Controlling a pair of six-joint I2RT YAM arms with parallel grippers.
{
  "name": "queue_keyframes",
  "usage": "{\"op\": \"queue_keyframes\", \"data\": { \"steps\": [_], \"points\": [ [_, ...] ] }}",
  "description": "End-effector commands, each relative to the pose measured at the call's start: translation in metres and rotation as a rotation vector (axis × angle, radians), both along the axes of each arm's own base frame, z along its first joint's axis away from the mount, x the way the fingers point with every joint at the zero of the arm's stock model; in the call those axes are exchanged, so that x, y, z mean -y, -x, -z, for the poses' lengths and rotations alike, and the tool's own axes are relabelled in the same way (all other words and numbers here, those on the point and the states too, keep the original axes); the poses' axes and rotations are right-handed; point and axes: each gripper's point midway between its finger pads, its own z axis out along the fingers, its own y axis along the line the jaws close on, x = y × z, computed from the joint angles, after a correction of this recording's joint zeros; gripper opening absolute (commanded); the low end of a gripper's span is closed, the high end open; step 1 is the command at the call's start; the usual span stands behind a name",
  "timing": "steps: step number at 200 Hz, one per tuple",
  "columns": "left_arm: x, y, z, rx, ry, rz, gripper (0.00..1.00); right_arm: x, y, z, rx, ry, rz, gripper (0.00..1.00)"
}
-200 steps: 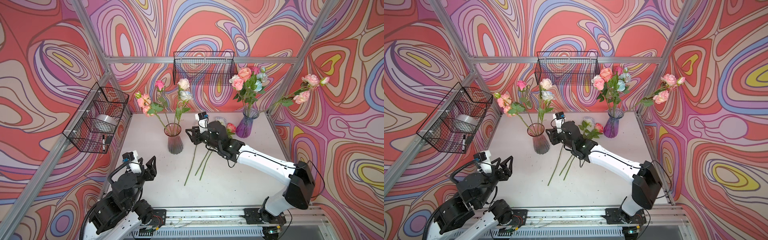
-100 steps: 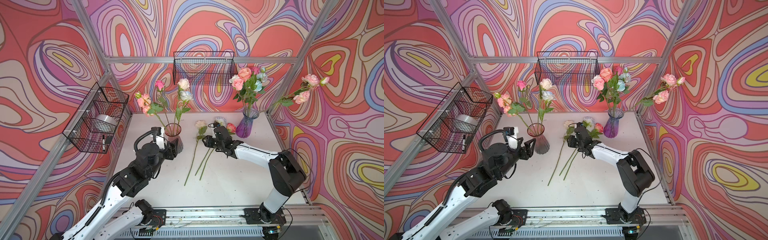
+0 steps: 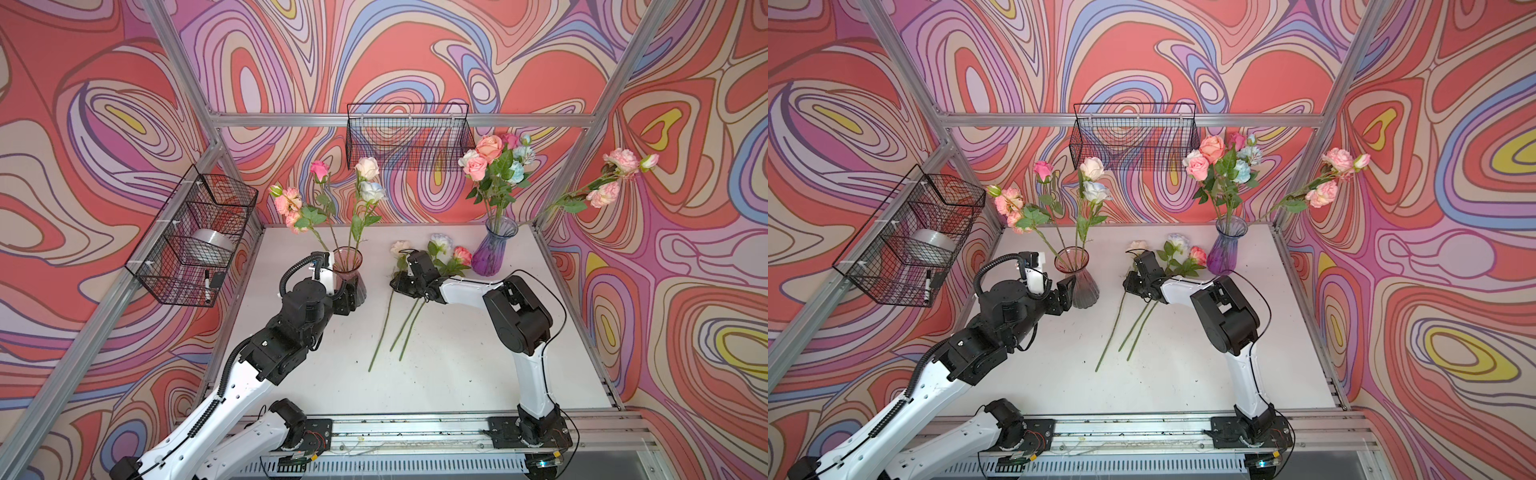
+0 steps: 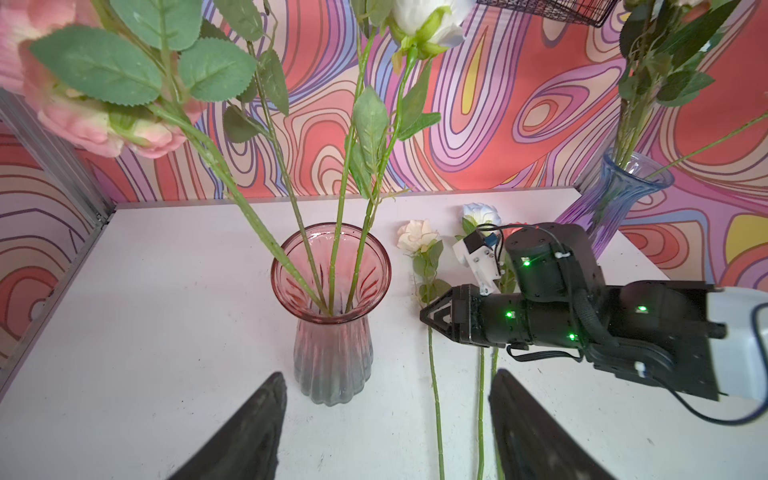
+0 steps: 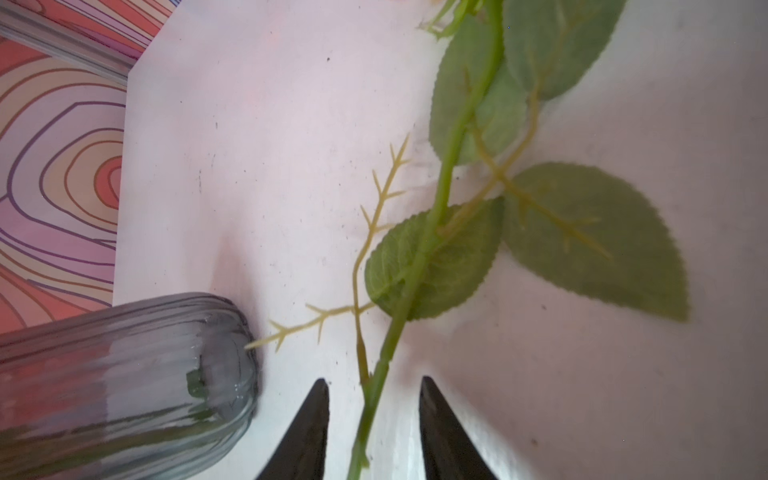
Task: Arrange the flowers into the vase
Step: 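Close the right gripper on the pale pink-white rose stem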
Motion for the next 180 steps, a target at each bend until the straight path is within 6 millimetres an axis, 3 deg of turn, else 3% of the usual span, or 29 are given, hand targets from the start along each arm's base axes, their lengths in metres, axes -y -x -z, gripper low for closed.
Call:
{"op": "queue_keyframes", "data": {
  "steps": [1, 31, 47, 108, 135, 180],
  "points": [
    [-0.012, 0.004, -0.015, 0.057, 0.025, -0.041, 0.77, -0.003, -0.010, -0.001, -0.008, -0.039, 0.009, 0.32],
    [-0.013, 0.004, -0.016, 0.093, 0.051, -0.040, 0.77, 0.001, -0.021, -0.001, -0.036, -0.115, 0.044, 0.29],
    [-0.016, 0.000, -0.013, 0.075, 0.055, -0.058, 0.77, 0.007, -0.025, -0.001, -0.039, -0.163, 0.066, 0.20],
    [-0.030, -0.006, -0.010, 0.066, 0.077, -0.110, 0.77, 0.001, -0.029, -0.013, -0.002, -0.166, 0.020, 0.03],
    [-0.033, -0.006, -0.011, 0.066, 0.094, -0.113, 0.77, 0.003, -0.027, -0.026, 0.027, -0.171, 0.015, 0.00],
    [-0.032, -0.011, -0.006, 0.043, 0.114, -0.107, 0.76, 0.007, -0.020, -0.068, 0.115, -0.222, 0.006, 0.00]
  ]
}}
